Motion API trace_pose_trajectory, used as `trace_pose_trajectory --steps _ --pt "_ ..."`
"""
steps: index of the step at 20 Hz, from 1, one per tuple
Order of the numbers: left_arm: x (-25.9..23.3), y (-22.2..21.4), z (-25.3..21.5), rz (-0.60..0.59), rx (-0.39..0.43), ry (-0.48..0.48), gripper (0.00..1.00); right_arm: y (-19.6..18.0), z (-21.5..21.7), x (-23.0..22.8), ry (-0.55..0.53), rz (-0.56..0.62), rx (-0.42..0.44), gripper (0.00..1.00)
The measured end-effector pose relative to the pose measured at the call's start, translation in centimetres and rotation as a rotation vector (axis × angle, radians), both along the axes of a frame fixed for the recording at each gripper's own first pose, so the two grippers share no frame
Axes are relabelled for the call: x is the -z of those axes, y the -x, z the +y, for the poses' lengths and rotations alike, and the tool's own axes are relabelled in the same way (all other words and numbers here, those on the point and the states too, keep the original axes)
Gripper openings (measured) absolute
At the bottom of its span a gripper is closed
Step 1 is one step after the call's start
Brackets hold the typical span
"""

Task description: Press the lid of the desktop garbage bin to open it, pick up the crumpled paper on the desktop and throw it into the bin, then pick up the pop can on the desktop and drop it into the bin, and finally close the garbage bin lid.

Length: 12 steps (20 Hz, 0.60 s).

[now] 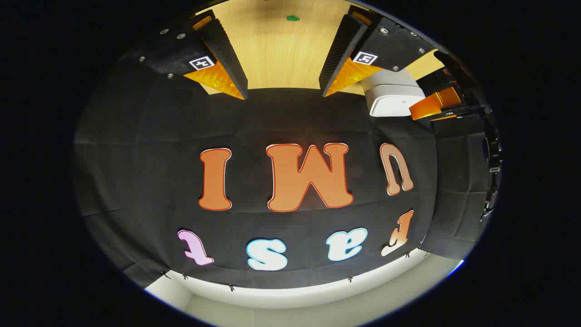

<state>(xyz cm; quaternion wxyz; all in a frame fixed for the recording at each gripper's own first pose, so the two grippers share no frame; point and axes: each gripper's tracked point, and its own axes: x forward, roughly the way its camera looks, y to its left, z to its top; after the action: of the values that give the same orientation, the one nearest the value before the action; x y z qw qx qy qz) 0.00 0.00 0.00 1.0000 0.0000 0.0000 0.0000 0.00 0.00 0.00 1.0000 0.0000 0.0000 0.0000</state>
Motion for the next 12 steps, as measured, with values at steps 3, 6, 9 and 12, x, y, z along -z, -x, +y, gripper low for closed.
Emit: trace_pose_trajectory --steps 3,6,9,12 --pt "-0.2 0.3 -0.1 -0.009 -0.003 -0.009 0.94 0.0 -0.3 0.0 0.001 -0.002 -0.002 0.94" --pt "0.1 0.3 -0.9 -0.004 0.010 -0.003 0.94 0.0 -0.5 0.1 -0.001 0.002 -0.004 0.94" --pt "0.5 0.6 -1.1 0.005 0.013 -0.012 0.94 0.3 -0.6 0.2 0.005 0.005 0.000 0.94" --pt "0.3 1.0 -1.5 0.003 0.017 -0.022 0.94 0.6 -0.8 0.1 0.004 0.003 0.007 0.94"
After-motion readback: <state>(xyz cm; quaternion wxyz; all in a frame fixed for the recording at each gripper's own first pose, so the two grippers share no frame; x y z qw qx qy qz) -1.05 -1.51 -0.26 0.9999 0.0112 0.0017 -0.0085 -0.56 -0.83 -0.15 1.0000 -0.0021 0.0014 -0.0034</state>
